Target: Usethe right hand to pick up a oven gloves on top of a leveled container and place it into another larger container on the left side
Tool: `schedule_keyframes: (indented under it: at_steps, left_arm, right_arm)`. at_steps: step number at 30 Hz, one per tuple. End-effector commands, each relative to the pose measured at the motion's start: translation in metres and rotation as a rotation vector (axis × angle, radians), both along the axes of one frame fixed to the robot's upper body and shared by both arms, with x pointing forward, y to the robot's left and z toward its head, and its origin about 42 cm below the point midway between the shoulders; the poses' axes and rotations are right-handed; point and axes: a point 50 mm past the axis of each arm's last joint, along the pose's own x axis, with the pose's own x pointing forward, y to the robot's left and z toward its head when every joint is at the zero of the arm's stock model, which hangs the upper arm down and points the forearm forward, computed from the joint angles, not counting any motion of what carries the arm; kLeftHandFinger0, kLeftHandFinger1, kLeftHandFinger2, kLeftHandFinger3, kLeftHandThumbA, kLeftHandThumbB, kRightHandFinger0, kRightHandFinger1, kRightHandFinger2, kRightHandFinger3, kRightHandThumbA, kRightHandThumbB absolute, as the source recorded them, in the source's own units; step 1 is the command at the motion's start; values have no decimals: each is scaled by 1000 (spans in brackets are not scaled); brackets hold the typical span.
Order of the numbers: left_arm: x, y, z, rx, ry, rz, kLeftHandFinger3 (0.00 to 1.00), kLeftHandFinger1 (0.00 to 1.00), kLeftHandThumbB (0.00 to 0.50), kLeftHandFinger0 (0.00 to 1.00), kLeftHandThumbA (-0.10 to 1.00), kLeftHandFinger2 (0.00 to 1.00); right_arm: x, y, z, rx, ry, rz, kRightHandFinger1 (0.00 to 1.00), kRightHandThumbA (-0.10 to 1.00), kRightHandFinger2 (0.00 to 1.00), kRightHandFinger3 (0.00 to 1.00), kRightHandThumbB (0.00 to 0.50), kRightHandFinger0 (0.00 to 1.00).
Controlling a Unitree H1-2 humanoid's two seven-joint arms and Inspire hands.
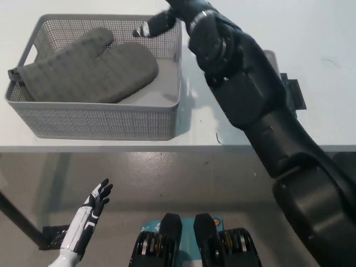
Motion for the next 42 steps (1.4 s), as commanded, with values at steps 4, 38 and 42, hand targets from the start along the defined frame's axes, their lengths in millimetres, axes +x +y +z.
schedule_keyframes:
  at_steps: [4, 38, 42]
  left_arm:
    - [12, 4, 15, 22, -76, -27, 1000, 1000, 500, 1000, 1000, 1000]
    - [11, -4, 7, 26, -49, -45, 1000, 1000, 500, 1000, 1000, 1000]
    - [13, -3, 9, 30, -54, -47, 1000, 1000, 500, 1000, 1000, 1000]
  right_arm:
    - [-285, -184, 150, 451, -1066, 370, 1000, 1000, 1000, 1000, 307, 1000]
    - [-319, -208, -68, 945, -492, 347, 1000, 1000, 1000, 1000, 377, 1000]
    - [-302, -216, -135, 890, -289, 131, 1000, 1000, 1000, 1000, 337, 1000]
